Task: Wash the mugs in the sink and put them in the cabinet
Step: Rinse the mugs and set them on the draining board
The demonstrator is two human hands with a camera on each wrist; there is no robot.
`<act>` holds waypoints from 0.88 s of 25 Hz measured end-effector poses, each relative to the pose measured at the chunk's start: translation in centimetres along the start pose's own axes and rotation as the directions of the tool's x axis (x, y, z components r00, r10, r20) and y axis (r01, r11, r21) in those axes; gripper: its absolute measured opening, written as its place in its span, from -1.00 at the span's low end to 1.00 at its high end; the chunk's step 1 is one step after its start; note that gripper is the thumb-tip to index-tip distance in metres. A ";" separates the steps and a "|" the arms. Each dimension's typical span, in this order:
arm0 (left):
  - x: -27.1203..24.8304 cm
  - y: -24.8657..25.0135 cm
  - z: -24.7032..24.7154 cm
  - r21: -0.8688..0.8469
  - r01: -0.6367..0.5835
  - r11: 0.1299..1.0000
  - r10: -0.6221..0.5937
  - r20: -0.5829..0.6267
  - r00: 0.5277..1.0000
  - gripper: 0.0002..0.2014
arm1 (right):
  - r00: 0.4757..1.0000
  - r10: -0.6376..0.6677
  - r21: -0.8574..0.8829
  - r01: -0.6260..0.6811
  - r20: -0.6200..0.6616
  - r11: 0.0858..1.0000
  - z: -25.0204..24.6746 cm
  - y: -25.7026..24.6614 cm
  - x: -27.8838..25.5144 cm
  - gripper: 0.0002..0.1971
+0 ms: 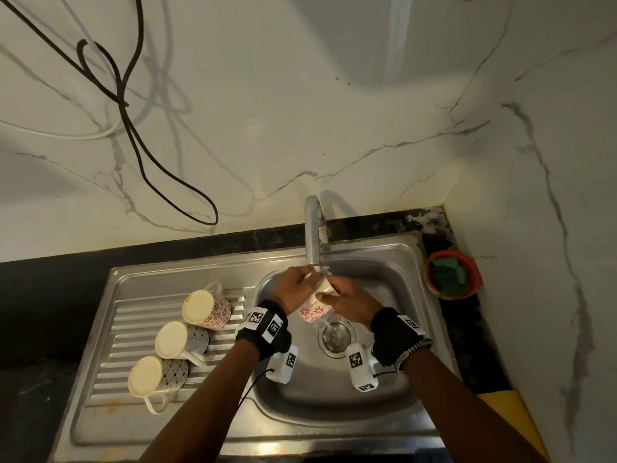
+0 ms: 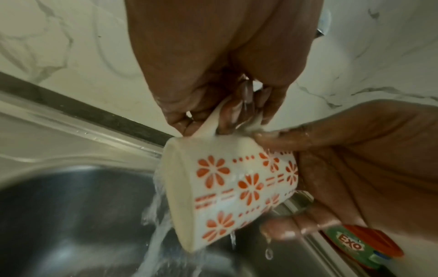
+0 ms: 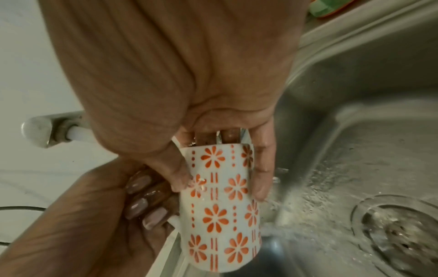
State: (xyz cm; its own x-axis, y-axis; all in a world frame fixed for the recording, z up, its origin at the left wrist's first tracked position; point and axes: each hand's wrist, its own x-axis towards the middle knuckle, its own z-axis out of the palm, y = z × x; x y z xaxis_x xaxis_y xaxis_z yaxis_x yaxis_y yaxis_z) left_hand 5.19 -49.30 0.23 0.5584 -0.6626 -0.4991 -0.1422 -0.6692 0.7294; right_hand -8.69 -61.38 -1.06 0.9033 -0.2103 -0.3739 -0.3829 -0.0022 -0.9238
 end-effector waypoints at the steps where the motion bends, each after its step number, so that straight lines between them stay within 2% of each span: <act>1: -0.2 0.4 0.1 0.006 -0.012 1.000 0.012 -0.007 1.000 -0.56 | 1.000 -0.023 0.014 0.023 -0.018 1.000 0.1 -0.1 0.0 -0.76; 4: 0.0 0.7 0.3 -0.030 -0.063 0.998 0.062 -0.042 0.997 -0.55 | 0.990 -0.030 0.086 0.042 -0.135 0.995 -0.5 0.5 -0.3 -0.81; 6: -0.1 0.5 0.3 0.057 -0.088 0.995 0.090 -0.034 0.995 -0.60 | 0.982 0.018 0.237 0.027 -0.188 0.971 -1.1 1.1 -0.7 -0.80; 8: -0.9 1.1 0.3 0.049 -0.072 0.996 0.073 -0.029 0.997 -0.66 | 0.979 0.063 0.420 0.025 -0.195 0.907 -1.2 1.4 -1.0 -0.79; 11: -1.7 1.7 0.3 -0.201 -0.080 0.976 0.078 -0.019 0.997 -0.91 | 0.974 0.113 0.514 0.005 -0.199 0.858 -0.7 1.8 -0.8 -0.78; 12: -2.1 1.9 0.3 -0.284 -0.055 0.957 0.052 -0.019 0.998 -0.93 | 0.976 0.106 0.507 0.004 -0.189 0.862 -0.7 2.0 -0.9 -0.77; 14: -1.8 1.3 0.1 -0.450 0.060 0.891 -0.051 0.031 0.998 -0.80 | 0.988 0.082 0.470 -0.009 -0.134 0.883 -0.8 2.4 -1.2 -0.70; 16: -1.8 0.7 0.0 -0.513 0.194 0.836 -0.165 0.102 0.981 -0.64 | 0.998 0.041 0.404 -0.018 -0.048 0.914 -1.2 2.0 -1.6 -0.65; 17: -1.9 0.6 -0.2 -0.500 0.213 0.839 -0.184 0.106 0.977 -0.62 | 0.999 0.037 0.369 -0.030 -0.012 0.929 -1.5 1.6 -1.8 -0.65; 19: -1.6 0.3 -0.4 -0.426 0.137 0.894 -0.119 0.069 0.991 -0.63 | 0.998 0.059 0.393 -0.056 0.005 0.918 -2.1 1.4 -1.6 -0.68; 21: -1.3 0.3 -0.6 -0.280 -0.001 0.960 0.012 0.039 0.999 -0.63 | 0.990 0.134 0.551 -0.088 -0.043 0.830 -2.5 1.2 -1.2 -0.64; 22: -1.2 0.4 -0.6 -0.152 -0.064 0.986 0.068 0.020 0.997 -0.60 | 0.982 0.175 0.609 -0.096 -0.070 0.787 -2.6 0.8 -1.1 -0.61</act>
State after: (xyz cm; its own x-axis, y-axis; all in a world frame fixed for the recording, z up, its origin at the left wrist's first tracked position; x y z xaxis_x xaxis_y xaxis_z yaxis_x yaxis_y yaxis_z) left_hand 4.94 -48.52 1.42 0.5311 -0.7131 -0.4576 -0.0515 -0.5662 0.8226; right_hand -10.47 -63.71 -1.23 0.8067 -0.2755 -0.5227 -0.2705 0.6143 -0.7413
